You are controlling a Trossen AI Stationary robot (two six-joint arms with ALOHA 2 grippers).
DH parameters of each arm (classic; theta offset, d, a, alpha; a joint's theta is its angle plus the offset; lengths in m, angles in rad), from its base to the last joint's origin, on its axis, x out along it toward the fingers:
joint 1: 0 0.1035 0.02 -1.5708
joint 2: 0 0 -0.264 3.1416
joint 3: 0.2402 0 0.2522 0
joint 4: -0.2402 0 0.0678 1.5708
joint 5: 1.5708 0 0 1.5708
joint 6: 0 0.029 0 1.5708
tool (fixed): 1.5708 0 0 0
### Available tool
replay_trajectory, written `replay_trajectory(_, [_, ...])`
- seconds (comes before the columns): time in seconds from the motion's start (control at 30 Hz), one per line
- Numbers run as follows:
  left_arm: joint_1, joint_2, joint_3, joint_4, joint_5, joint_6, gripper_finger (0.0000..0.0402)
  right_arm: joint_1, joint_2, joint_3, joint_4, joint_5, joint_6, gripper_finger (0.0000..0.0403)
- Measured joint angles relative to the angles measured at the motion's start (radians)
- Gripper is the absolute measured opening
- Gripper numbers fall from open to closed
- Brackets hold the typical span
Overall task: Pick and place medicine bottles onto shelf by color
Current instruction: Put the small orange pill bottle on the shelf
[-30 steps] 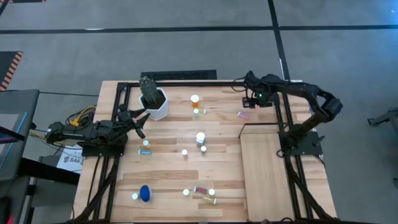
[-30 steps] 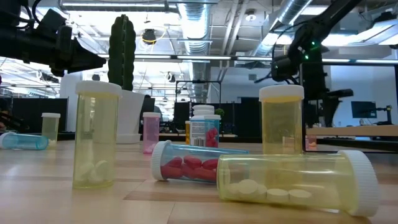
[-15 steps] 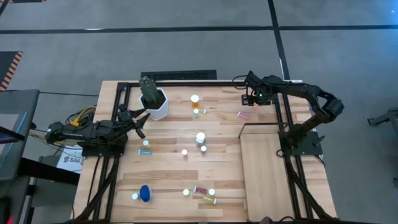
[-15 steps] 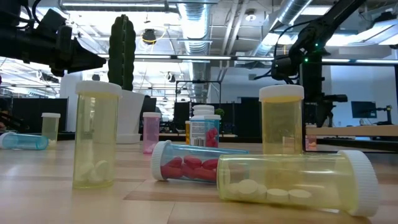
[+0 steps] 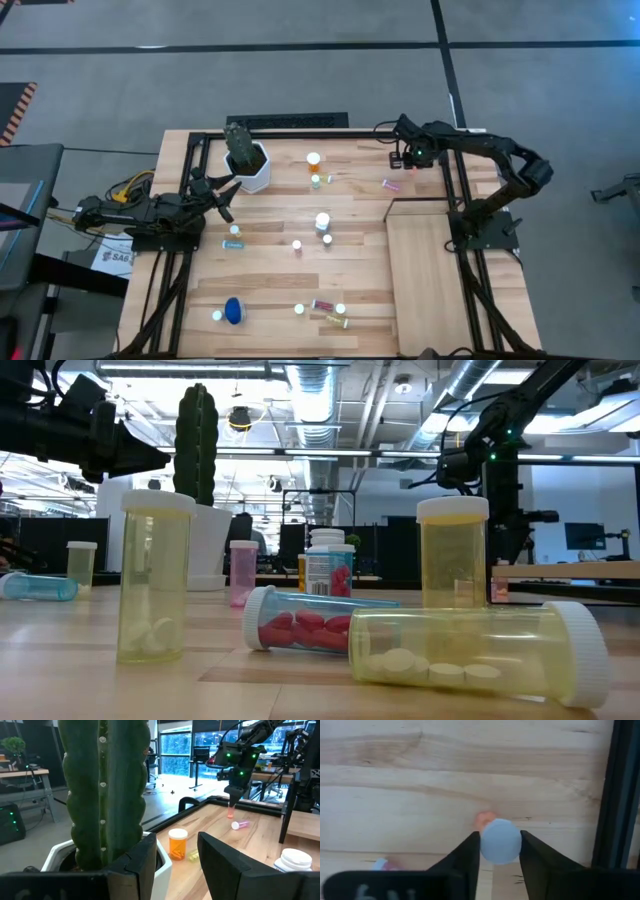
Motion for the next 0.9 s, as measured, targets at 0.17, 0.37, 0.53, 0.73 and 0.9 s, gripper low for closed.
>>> replay_trajectory(0.17, [0.0,0.0,0.0,0.0,0.0,0.0,0.0135,0.0,-0.003,0.001,0.001,0.002,-0.016,0.0101])
replay_trajectory(0.37, [0.0,0.0,0.0,0.0,0.0,0.0,0.0135,0.032,-0.068,0.037,0.004,0.026,-0.039,0.0128])
replay_trajectory(0.53, [0.0,0.0,0.0,0.0,0.0,0.0,0.0135,0.087,-0.168,0.085,0.003,0.086,-0.041,0.0126])
replay_trajectory(0.73, [0.0,0.0,0.0,0.0,0.0,0.0,0.0135,0.2,-0.295,0.119,0.004,0.11,-0.036,0.0125])
replay_trajectory(0.9, [0.0,0.0,0.0,0.0,0.0,0.0,0.0135,0.334,-0.39,0.134,0.004,0.111,-0.033,0.0128])
